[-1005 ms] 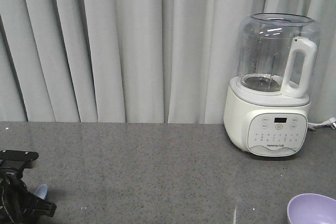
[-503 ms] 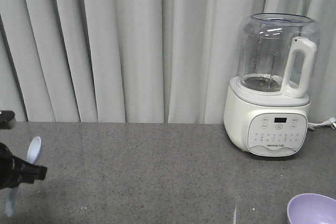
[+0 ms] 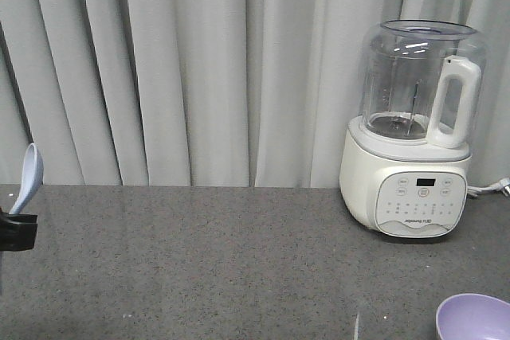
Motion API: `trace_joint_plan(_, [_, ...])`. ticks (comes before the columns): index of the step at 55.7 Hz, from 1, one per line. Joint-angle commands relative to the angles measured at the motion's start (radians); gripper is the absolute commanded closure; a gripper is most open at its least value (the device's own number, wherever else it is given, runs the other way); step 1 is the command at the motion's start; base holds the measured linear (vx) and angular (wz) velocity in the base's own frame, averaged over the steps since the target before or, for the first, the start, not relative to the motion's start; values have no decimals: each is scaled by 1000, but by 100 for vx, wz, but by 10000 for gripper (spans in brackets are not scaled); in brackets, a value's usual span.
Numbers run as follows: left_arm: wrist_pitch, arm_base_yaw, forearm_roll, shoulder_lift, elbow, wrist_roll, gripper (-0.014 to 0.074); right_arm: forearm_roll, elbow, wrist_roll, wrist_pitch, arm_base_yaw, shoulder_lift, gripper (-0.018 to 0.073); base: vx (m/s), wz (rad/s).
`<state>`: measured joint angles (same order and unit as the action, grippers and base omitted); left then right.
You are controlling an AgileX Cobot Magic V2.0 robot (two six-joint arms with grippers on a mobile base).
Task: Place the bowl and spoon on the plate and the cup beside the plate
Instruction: 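Grasp the white spoon with left gripper, bowl rim with right gripper, then lift the spoon and the lavender bowl off the counter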
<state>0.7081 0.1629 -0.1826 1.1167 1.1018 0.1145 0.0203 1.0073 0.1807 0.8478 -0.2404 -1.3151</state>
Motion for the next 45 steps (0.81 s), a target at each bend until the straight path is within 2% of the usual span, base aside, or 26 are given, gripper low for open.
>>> trace_joint_plan(1, [-67,20,-18,-17,25,7,603,5,36,-24,-48,-5,-29,62,0,0])
trace_joint_plan(20, [-78,24,-18,-17,25,7,603,5,36,-49,-106,-5,-208,85,0,0])
trace_joint_plan(24, [-78,24,-18,-17,25,7,603,8,36,-57,-115,-5,-222,158,0,0])
trace_joint_plan(26, [-78,24,-18,-17,25,7,603,8,36,-69,-116,-5,-222,233,0,0])
trace_joint_plan(32, [-79,24,-18,-17,25,7,603,8,36,-124,-118,-5,-202,579,0,0])
trace_joint_plan(40, [-100,24,-17,-19,25,9,603,9,36,-170,-144,-2,-128,574,0,0])
trace_joint_plan(45, [-140,24,-17,-29,24,9,603,-2,36,-234,-177,19,-37,574,0,0])
